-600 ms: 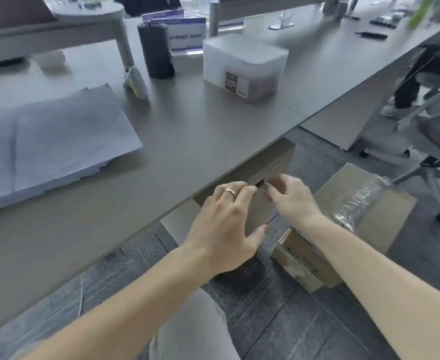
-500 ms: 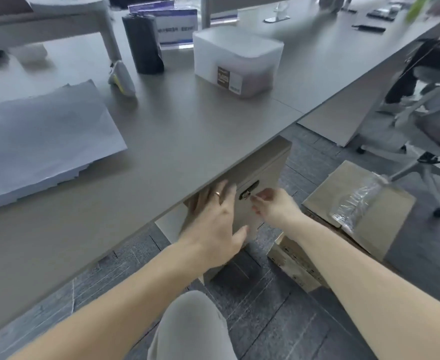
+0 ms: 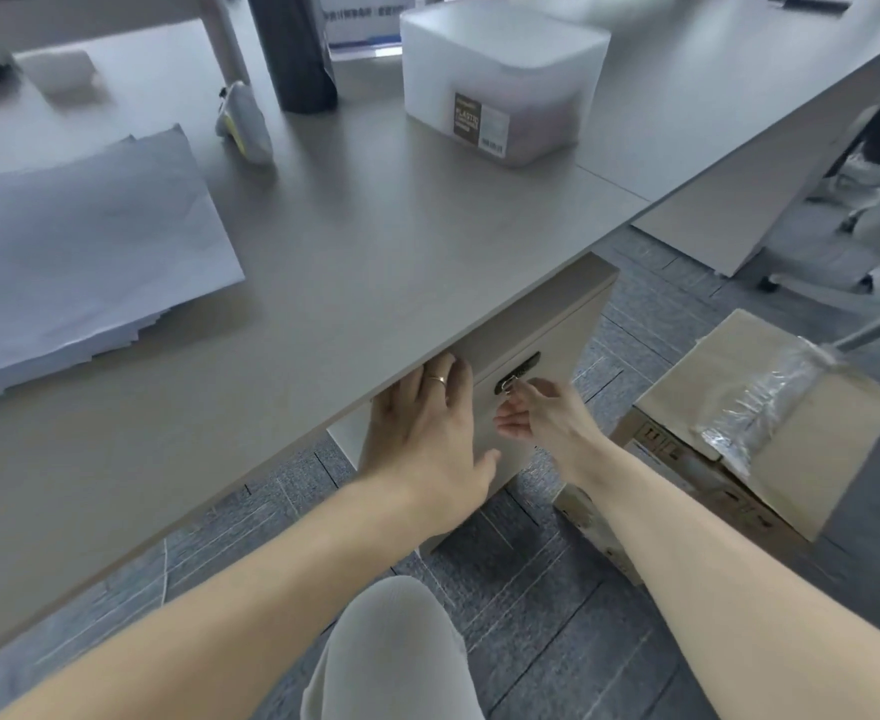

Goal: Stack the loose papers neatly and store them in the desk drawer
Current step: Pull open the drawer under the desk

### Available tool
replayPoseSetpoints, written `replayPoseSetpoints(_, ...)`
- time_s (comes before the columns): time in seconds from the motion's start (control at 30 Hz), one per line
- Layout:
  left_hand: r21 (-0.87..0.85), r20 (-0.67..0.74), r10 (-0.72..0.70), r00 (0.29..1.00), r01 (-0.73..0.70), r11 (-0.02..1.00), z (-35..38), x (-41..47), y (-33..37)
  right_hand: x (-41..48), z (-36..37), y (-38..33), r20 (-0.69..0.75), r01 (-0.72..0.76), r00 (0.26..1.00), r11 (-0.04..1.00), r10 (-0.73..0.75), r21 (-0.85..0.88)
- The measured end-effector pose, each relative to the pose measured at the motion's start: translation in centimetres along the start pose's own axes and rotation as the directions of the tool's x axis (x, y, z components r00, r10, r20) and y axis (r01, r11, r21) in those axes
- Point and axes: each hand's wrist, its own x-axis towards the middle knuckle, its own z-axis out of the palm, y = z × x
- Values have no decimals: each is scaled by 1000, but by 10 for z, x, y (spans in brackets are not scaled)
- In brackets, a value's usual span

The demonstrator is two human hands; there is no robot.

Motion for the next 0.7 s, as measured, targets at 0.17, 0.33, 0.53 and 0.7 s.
replayPoseSetpoints(0.17,66,-5,-1,1000,1,998,0,-5,10,2,3,-1,-34,25,999,1000,-26,-14)
replayPoseSetpoints(0.33,69,0,-1,1000,1,998,0,-12,12,0,8,5,-127,49,991,998,-44,37)
replayPoseSetpoints(0.53,53,28,-20,999,19,998,-4,-9,14,-44,-46,38,-117,47,992,998,-44,30)
replayPoseSetpoints(0.7,49,95,-56,994,52,997,-12,-12,21,-89,-96,74,-199,15,980,997,0,73)
